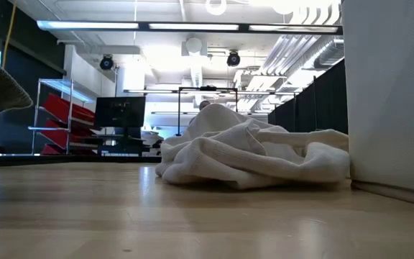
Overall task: Fold towel
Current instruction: Move the laundry organizer to the top center of the table
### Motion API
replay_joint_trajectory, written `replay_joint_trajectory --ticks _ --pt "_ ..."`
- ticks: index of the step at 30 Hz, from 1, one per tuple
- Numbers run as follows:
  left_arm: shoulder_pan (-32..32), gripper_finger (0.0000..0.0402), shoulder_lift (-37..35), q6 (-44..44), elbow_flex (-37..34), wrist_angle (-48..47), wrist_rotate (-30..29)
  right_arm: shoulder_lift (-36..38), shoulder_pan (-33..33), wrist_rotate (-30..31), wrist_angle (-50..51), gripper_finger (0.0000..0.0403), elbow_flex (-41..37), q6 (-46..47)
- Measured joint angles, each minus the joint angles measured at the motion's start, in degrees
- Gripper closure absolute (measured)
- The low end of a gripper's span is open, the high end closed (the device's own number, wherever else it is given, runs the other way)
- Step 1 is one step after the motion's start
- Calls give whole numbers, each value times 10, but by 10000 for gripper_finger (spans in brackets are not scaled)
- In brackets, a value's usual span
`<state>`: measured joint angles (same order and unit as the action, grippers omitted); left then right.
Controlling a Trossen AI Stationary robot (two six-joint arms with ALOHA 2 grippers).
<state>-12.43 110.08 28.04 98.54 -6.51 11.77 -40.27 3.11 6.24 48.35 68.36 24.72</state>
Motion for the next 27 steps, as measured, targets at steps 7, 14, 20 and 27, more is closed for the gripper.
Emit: replay_joint_trajectory --ticks 7,14,20,27 --pt "-36 259 4 67 0 -9 -1 -33 0 0 -1 402 0 25" --pt "-65 259 21 137 0 -11 -9 -89 0 -2 -1 402 0 30" --pt "-77 259 63 219 0 58 -106 -128 5 -9 -18 402 0 50" --pt "-83 259 80 282 -1 39 -152 -139 35 -9 -57 402 0 43"
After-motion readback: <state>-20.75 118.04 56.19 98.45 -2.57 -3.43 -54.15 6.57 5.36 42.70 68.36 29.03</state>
